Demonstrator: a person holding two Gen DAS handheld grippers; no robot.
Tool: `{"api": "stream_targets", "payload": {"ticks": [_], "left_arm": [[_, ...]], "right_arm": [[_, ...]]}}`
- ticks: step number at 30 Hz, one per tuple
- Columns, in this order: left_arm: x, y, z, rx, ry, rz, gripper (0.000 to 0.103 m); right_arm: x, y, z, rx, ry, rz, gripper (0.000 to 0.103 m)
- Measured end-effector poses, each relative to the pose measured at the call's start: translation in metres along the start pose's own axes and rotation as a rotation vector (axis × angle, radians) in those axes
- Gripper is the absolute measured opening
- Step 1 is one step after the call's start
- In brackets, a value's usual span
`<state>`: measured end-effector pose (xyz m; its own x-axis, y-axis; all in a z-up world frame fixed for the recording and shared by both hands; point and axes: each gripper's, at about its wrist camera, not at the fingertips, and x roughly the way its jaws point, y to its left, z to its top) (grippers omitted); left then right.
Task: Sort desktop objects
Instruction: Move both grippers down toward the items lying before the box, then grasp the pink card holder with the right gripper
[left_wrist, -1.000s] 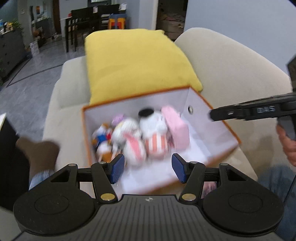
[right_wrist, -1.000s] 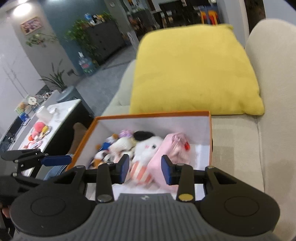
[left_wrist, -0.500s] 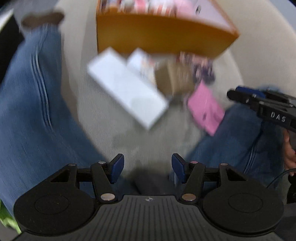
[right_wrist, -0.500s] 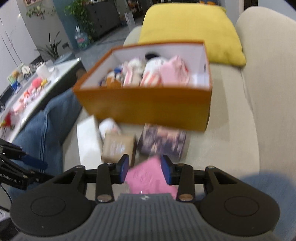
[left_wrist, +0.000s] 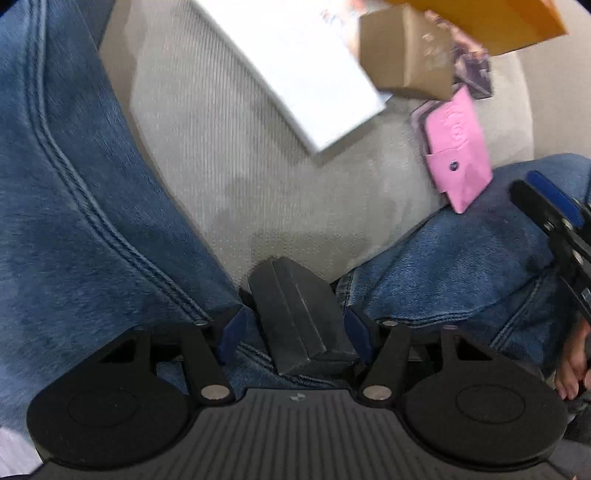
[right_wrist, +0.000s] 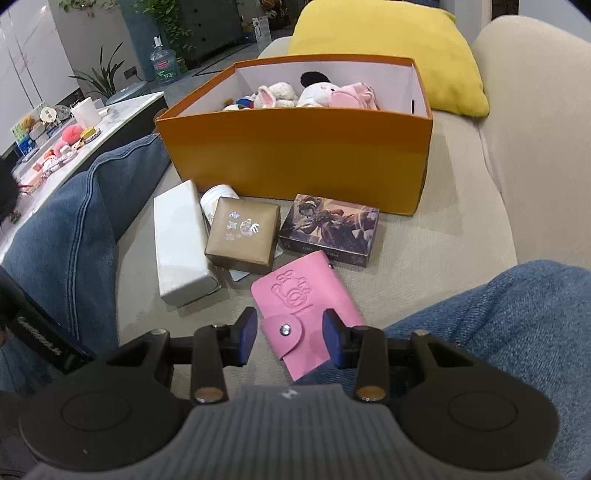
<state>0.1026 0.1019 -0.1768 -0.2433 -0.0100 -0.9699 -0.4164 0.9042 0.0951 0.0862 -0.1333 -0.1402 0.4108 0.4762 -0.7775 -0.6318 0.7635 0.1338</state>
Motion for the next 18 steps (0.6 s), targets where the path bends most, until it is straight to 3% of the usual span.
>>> {"api": "stream_targets", "payload": {"ticks": [9,11,15,18], "left_arm": [[0.022,-0.016,0.006,0.022,0.137,0.032,0.07],[0.024,-0.018,0.006,0.03,0.147,0.041,0.061],[0.02,-0.02,-0.002,0.035,0.108,0.035,0.052],[0.009,-0.018,-0.009,0.025,0.047,0.0,0.046]], "right_arm": [[-0.004,0.001,-0.003,-0.026,-0.022,-0.012,0.041],[-0.003,0.002,-0.003,-0.037,-0.021,-0.023,0.041],[0.002,0.009,-0.004,-0.097,-0.004,-0.063,0.042],[0.012,0.014,-0.004,-0.138,0.031,-0.079,0.048]]}}
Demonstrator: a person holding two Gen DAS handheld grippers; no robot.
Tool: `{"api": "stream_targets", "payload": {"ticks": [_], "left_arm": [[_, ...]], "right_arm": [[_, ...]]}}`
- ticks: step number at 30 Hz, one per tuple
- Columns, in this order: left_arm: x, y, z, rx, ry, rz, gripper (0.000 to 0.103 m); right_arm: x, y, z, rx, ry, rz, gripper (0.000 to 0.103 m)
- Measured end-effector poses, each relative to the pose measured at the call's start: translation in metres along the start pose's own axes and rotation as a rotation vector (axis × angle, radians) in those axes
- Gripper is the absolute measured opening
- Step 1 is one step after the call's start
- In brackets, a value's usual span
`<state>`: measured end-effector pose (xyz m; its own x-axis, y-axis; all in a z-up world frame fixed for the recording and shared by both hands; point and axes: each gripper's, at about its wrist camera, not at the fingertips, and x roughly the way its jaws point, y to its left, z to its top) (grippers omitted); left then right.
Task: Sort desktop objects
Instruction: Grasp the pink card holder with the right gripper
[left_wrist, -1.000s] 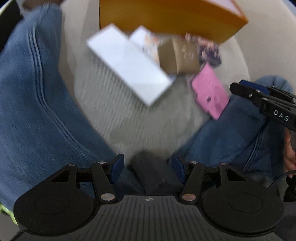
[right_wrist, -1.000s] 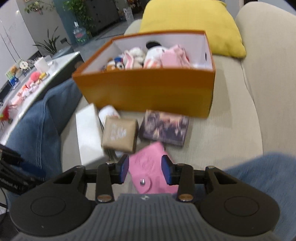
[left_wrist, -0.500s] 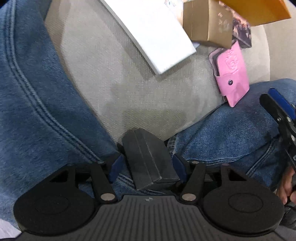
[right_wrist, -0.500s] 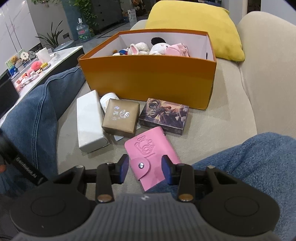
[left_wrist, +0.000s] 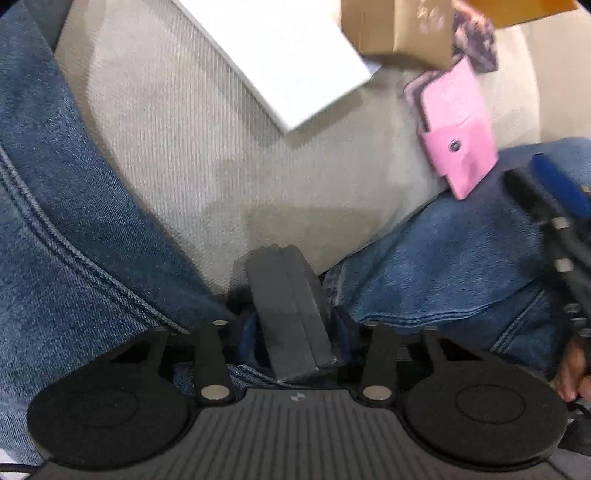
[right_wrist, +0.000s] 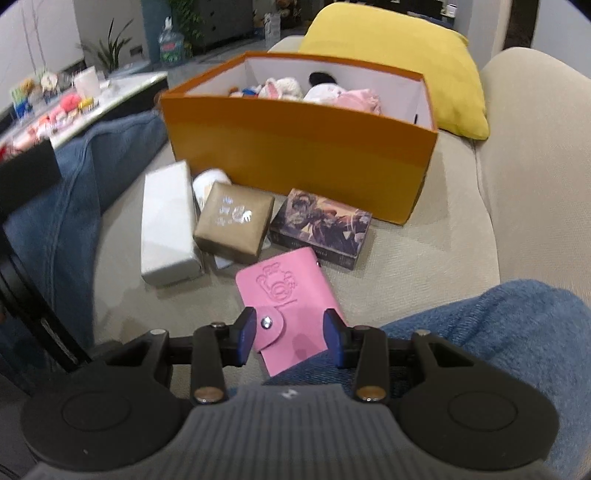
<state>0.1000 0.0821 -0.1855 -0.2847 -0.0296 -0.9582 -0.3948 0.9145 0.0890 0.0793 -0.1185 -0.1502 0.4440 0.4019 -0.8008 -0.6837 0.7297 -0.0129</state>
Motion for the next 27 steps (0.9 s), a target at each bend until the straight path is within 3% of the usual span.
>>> {"api": "stream_targets", "payload": {"ticks": [5,10,13,16,19,21,24,27], "left_arm": [[-0.036,-0.006,-0.018,0.085,-0.199,-0.002,0.039],[-0.07,-0.009,-0.039,0.153,-0.462,0.078,0.039],[-0.077,0.006,-0.037,0.175,-0.546,0.106,0.039],[-0.075,0.008,-0.036,0.157,-0.595,0.111,0.038],[-0.078,0.011,-0.034,0.144,-0.641,0.092,0.038],[-0.077,0.013,-0.032,0.134,-0.644,0.073,0.038],[-0.069,0.01,-0.028,0.129,-0.651,0.058,0.038],[-0.067,0.013,-0.029,0.121,-0.645,0.037,0.038]], "right_arm": [[0.018,0.023,0.005,-0.105,0.049,-0.036,0.056],[0.043,0.047,0.011,-0.205,0.11,-0.117,0.057],[0.057,0.057,0.013,-0.244,0.142,-0.162,0.057],[0.071,0.064,0.012,-0.28,0.17,-0.212,0.058],[0.086,0.071,0.007,-0.331,0.184,-0.277,0.071],[0.091,0.072,0.006,-0.35,0.184,-0.301,0.073],[0.091,0.069,0.007,-0.34,0.186,-0.293,0.072],[0.085,0.062,0.008,-0.318,0.176,-0.283,0.062]]}}
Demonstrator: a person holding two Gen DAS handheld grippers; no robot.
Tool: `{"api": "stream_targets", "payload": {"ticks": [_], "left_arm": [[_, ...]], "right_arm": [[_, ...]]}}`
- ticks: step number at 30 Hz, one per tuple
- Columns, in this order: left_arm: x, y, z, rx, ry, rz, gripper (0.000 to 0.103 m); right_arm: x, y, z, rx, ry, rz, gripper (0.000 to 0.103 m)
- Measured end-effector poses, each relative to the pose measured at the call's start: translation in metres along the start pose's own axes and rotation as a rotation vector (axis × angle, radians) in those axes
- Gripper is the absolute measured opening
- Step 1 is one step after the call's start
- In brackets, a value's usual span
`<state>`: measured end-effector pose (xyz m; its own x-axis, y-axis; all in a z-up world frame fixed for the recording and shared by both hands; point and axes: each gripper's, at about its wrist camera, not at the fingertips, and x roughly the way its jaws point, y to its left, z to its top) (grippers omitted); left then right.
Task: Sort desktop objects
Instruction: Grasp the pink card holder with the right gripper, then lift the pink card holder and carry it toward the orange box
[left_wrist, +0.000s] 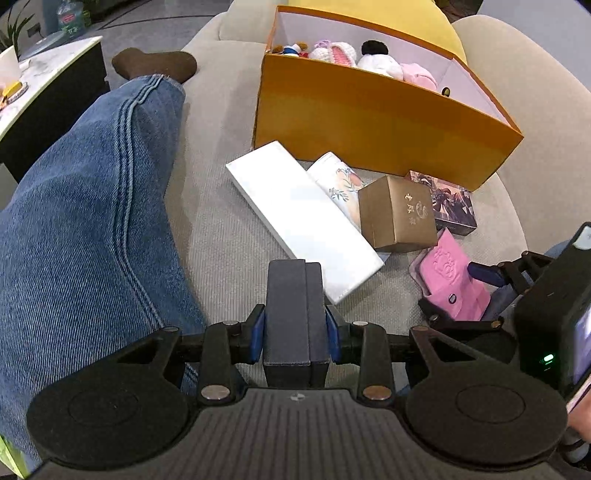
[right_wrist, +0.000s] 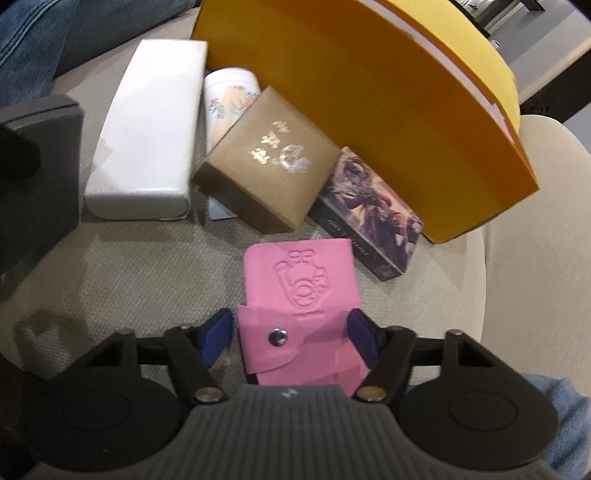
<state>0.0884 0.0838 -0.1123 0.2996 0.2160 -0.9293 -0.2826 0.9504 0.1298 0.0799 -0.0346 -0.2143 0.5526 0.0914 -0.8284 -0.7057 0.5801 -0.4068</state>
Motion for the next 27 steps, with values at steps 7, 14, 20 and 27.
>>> {"api": "stream_targets", "payload": {"ticks": [7,14,20,27], "left_arm": [[0.001,0.006,-0.004,-0.032,0.007,-0.034,0.038],[0.003,0.011,-0.005,-0.063,0.008,-0.067,0.038],[0.005,0.013,-0.006,-0.083,0.013,-0.078,0.038],[0.01,0.018,-0.01,-0.118,0.036,-0.105,0.038]], "right_arm": [[-0.032,-0.03,-0.005,0.076,-0.049,0.075,0.035],[-0.041,-0.113,-0.013,0.493,-0.03,0.449,0.035],[-0.026,-0.118,-0.01,0.55,-0.005,0.41,0.035],[-0.023,-0.118,-0.01,0.529,-0.025,0.377,0.034]]}}
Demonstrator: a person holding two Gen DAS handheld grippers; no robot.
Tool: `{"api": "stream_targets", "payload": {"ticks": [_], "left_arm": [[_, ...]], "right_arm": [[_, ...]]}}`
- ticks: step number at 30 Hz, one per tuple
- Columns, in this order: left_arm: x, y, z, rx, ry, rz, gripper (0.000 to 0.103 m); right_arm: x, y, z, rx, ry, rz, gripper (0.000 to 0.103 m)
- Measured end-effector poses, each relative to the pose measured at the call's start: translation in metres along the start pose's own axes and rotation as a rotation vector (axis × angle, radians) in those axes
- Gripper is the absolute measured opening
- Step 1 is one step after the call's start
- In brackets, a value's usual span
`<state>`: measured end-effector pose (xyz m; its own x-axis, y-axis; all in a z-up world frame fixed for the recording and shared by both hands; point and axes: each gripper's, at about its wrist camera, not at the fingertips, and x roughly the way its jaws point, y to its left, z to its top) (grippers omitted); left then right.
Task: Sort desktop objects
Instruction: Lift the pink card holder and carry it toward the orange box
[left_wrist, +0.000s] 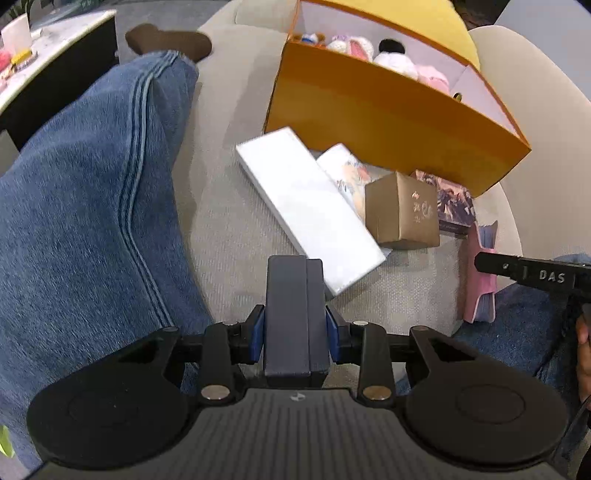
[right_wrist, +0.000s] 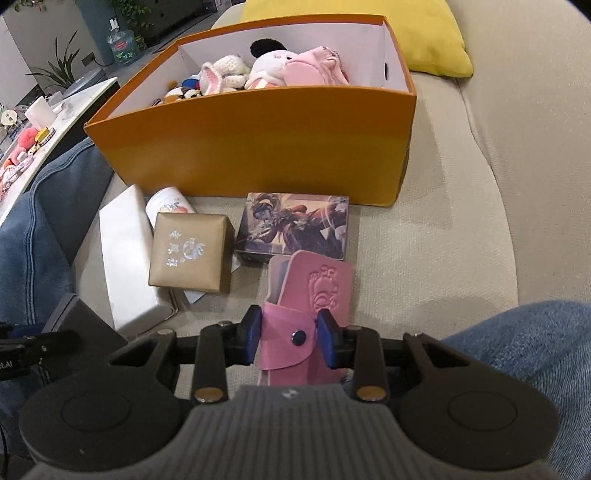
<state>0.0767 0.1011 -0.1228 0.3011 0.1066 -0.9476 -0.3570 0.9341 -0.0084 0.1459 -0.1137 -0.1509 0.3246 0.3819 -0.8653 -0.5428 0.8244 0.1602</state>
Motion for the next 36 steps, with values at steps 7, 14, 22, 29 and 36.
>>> {"api": "stream_targets", "payload": {"ticks": [7,14,22,29,36], "left_arm": [[0.002,0.01,-0.006,-0.043,-0.008,-0.035,0.038],[-0.007,0.01,-0.009,-0.04,-0.074,-0.081,0.037],[-0.008,0.003,-0.011,-0.019,-0.107,-0.052,0.037],[-0.014,0.009,-0.018,-0.047,-0.124,-0.082,0.037],[-0.047,0.014,-0.019,-0.049,-0.207,-0.141,0.037]], "right_arm": [[0.003,-0.005,0.004,0.003,0.016,0.014,0.034],[-0.007,-0.003,0.003,0.007,0.003,-0.045,0.03],[-0.008,-0.014,0.023,-0.056,0.097,-0.097,0.027],[0.006,-0.024,0.032,-0.024,0.19,-0.084,0.033],[0.01,-0.02,0.031,0.007,0.181,-0.105,0.03]]}}
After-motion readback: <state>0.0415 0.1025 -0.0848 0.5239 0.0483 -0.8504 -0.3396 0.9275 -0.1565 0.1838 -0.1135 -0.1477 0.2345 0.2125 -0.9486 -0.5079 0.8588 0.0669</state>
